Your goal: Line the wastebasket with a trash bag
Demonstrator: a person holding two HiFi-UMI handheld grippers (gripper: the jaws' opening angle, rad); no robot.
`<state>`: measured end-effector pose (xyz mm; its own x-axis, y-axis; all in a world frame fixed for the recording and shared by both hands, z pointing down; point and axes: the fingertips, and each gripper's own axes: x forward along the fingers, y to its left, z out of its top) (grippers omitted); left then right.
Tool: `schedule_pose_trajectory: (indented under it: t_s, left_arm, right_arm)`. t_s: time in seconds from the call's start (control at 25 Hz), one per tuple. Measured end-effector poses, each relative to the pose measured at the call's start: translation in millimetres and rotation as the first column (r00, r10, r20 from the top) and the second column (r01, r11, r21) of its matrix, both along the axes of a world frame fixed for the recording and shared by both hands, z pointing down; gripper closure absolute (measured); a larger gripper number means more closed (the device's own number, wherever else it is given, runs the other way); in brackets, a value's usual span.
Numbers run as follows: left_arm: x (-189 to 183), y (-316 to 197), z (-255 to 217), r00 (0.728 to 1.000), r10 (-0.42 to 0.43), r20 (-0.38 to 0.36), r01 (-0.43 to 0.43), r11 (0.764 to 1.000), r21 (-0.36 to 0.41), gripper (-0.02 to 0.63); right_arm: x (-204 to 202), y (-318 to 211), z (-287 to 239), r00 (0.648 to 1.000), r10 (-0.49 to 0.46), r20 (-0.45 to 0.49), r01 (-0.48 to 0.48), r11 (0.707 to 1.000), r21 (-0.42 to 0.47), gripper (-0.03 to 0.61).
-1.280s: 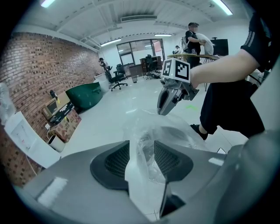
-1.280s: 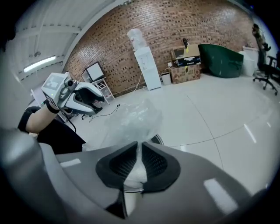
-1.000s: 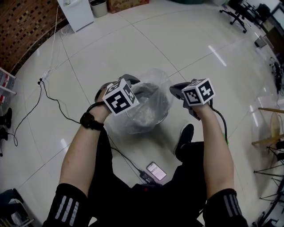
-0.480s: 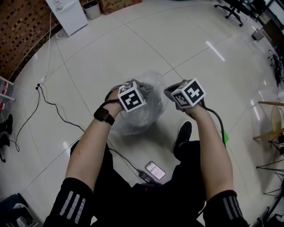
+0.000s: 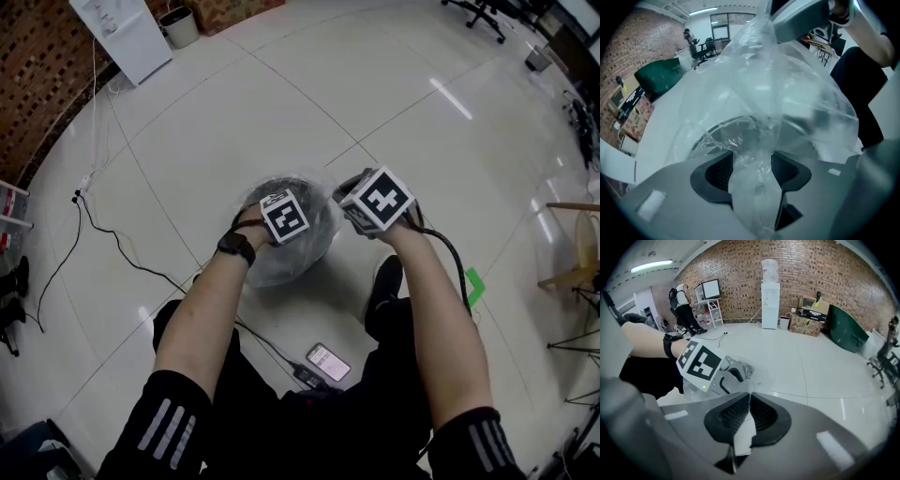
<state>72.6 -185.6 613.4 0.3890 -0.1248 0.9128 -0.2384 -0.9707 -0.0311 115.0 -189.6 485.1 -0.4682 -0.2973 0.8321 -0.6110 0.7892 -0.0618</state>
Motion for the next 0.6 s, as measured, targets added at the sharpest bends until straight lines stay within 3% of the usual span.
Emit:
schedule_pose_trajectory:
  t_s: [0.2, 0.6]
  left_arm:
    - [2, 0, 29, 0.999, -0.032, 0.009, 0.033, 0.998, -0.058, 0.364]
    - [8, 29, 87, 0.999, -0.007, 0.052, 0.019, 0.972, -0.235, 0.364]
  right_arm:
    - [6, 7, 24, 0.996, -0.030, -0.088, 0.025, 0.998, -0.058, 0.568]
    - [17, 20, 88, 0.989, -0.030, -0.145, 0.001, 0.981, -0.194, 0.555]
